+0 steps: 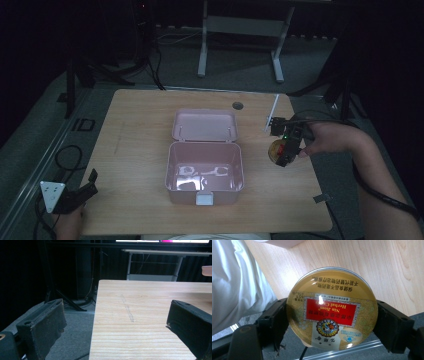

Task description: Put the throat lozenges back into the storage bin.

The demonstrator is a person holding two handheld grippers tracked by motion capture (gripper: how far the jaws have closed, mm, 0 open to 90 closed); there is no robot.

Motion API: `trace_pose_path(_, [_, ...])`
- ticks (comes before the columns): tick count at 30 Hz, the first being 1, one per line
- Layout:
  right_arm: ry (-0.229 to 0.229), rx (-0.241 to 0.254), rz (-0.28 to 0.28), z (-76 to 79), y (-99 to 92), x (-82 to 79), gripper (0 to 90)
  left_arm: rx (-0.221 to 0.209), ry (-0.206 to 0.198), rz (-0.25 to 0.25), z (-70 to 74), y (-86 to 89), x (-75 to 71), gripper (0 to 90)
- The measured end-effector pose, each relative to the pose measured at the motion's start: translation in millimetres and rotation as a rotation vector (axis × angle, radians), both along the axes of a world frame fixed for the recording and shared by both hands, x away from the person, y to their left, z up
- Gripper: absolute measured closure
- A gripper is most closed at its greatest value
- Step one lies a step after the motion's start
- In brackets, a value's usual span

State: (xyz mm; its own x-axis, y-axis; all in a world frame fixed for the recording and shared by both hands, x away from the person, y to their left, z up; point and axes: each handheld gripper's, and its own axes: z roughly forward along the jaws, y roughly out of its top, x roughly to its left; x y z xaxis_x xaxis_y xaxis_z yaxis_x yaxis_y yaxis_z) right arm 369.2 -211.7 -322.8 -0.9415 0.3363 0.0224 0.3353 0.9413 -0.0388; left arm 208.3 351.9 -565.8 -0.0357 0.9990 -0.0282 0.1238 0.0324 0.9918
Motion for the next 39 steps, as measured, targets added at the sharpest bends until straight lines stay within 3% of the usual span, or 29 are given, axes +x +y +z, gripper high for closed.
trace_pose_path(5, [-0.003, 0.005, 0.052, 3.3, 9.8, -4.4, 20.1, 0.000, 0.000, 0.000, 0.0, 0.0, 0.1, 2.4])
trace_pose_path(12, [0.010, 0.000, 0.096, -4.2, 31.6, -4.9, 20.1, 0.001, 0.001, 0.001, 0.0, -0.1, 0.1, 2.5])
trace_pose_path(27, [0.017, 0.003, 0.254, -7.2, 95.4, -10.3, 20.1, -0.001, -0.002, -0.003, -0.1, 0.2, -0.1, 2.5])
trace_pose_path(39, [0.025, 0.011, 0.319, -8.4, 128.5, -12.6, 20.1, -0.002, -0.006, -0.005, -0.2, 0.5, -0.4, 2.5])
